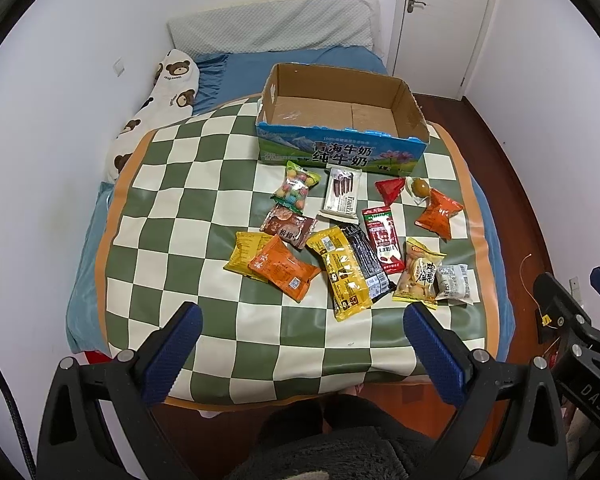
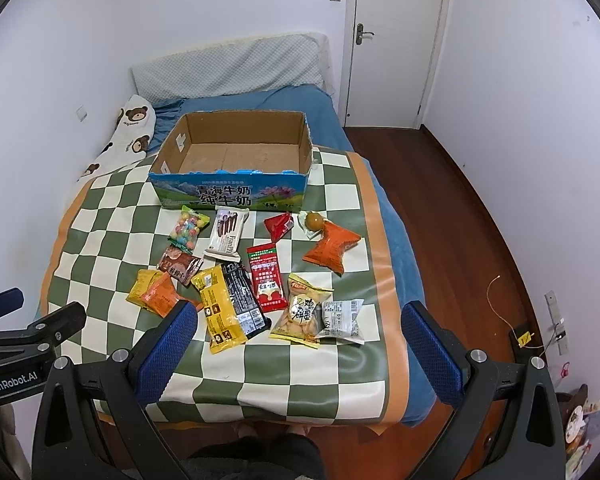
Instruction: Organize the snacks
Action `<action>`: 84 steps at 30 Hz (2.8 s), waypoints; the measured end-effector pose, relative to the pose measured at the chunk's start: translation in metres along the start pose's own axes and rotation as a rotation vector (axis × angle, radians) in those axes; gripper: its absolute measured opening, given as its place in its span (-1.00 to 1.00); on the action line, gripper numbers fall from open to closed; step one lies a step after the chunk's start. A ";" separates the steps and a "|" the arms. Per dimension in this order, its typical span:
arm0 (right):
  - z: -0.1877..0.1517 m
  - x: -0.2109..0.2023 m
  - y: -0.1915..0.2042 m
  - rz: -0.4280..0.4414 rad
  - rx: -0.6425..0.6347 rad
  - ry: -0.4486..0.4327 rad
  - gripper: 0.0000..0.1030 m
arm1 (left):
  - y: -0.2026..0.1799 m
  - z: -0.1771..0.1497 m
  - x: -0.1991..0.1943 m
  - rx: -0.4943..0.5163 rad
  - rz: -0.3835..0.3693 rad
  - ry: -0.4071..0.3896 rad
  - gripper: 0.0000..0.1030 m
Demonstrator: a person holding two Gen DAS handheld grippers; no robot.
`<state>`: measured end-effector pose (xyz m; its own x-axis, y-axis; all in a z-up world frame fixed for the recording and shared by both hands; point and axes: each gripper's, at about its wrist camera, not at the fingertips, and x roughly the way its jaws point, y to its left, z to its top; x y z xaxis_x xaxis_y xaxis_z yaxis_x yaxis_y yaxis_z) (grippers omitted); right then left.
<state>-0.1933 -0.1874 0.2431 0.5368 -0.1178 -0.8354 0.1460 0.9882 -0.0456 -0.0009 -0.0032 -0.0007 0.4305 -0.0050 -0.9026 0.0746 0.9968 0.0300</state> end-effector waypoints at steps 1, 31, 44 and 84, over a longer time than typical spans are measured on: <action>0.000 0.000 0.000 0.000 -0.001 0.000 1.00 | 0.000 0.000 0.000 -0.001 -0.002 0.000 1.00; 0.002 -0.001 0.007 0.008 0.017 0.000 1.00 | 0.000 0.009 -0.007 0.011 0.004 -0.012 1.00; 0.003 -0.003 0.003 0.012 0.020 -0.005 1.00 | 0.000 0.008 -0.007 0.009 0.003 -0.015 1.00; -0.014 0.257 -0.038 0.156 0.172 0.403 0.71 | -0.025 0.042 0.272 -0.161 -0.134 0.525 0.77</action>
<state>-0.0726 -0.2540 0.0224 0.2022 0.1119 -0.9729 0.2436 0.9565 0.1606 0.1524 -0.0329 -0.2286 -0.0814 -0.1331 -0.9878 -0.0582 0.9900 -0.1286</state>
